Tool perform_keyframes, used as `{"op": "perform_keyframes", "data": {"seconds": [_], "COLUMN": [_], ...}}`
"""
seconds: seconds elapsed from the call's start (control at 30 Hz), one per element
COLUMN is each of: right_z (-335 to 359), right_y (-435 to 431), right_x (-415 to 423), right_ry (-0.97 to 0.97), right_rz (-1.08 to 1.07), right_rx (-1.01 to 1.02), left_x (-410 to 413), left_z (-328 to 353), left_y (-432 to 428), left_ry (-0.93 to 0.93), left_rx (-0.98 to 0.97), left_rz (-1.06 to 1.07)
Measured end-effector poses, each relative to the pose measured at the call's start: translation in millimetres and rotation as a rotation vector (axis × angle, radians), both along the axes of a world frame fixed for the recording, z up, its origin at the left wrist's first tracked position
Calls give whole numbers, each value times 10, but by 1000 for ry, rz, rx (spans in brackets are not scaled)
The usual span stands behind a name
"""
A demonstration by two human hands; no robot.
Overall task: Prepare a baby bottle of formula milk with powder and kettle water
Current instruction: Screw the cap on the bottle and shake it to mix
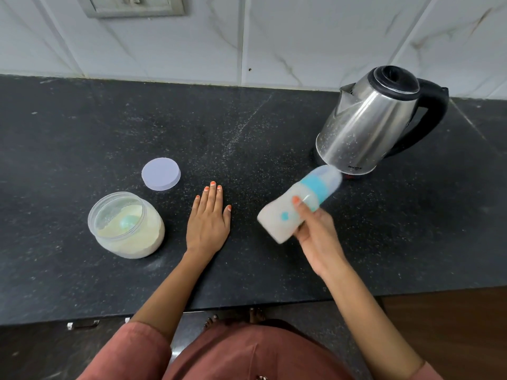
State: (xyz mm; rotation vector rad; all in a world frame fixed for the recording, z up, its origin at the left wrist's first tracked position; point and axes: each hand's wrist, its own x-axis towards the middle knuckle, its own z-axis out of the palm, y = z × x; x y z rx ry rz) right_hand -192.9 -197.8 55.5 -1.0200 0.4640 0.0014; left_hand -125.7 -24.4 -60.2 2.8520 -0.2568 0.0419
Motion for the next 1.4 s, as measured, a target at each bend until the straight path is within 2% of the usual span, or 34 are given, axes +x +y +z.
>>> {"op": "perform_keyframes", "data": {"seconds": [0.07, 0.1, 0.23, 0.27, 0.3, 0.43, 0.47, 0.57, 0.63, 0.67, 0.8, 0.87, 0.97, 1.0, 1.17, 1.2, 1.33, 1.4], "right_z": [6, 8, 75, 68, 47, -8, -5, 38, 42, 26, -30, -32, 20, 18, -24, -24, 0, -35], "right_y": [21, -10, -145, -149, -132, -40, -68, -177, -192, -161, -43, -99, -163, -151, -32, -60, -133, -73], "right_x": [-107, -99, 126, 142, 123, -96, -87, 72, 128, 106, -112, -71, 89, 101, -85, -68, 91, 46], "right_ry": [42, 33, -56, -74, -72, 22, 13, -38, -58, -46, 30, 11, -30, -36, 30, 14, -34, -12], "right_rz": [188, 180, -193, -228, -199, 161, 147, -137, -244, -210, 153, 84, -187, -211, 130, 102, -225, -180], "right_rx": [-169, -184, 124, 150, 134, -145, -148, 85, 142, 117, -136, -119, 112, 135, -81, -66, 172, 122], "left_x": [7, 10, 14, 14, 8, 9, 11, 8, 1, -3, 1, 0, -1, -1, 10, 10, 3, 0], "left_z": [-6, -3, -13, -23, -16, -3, -5, 8, 6, 10, 19, 22, 26, 21, 2, 2, 1, 1], "left_y": [0, -4, -4, -2, -2, -1, 0, -3, -8, -12, -6, -8, -7, -7, -1, -5, -7, -5], "left_ry": [6, 2, 11, 11, 8, 7, 10, 5, 10, 10, 8, 8, 8, 11, -2, 1, -1, 2], "left_rx": [3, 3, 6, 7, 7, 2, 0, 4, 10, 7, -2, 1, -4, -2, -4, -3, 2, 6], "left_rz": [0, 3, 3, 3, 5, 3, 3, 4, 4, 6, 6, 7, 5, 3, 3, 3, 3, 6]}}
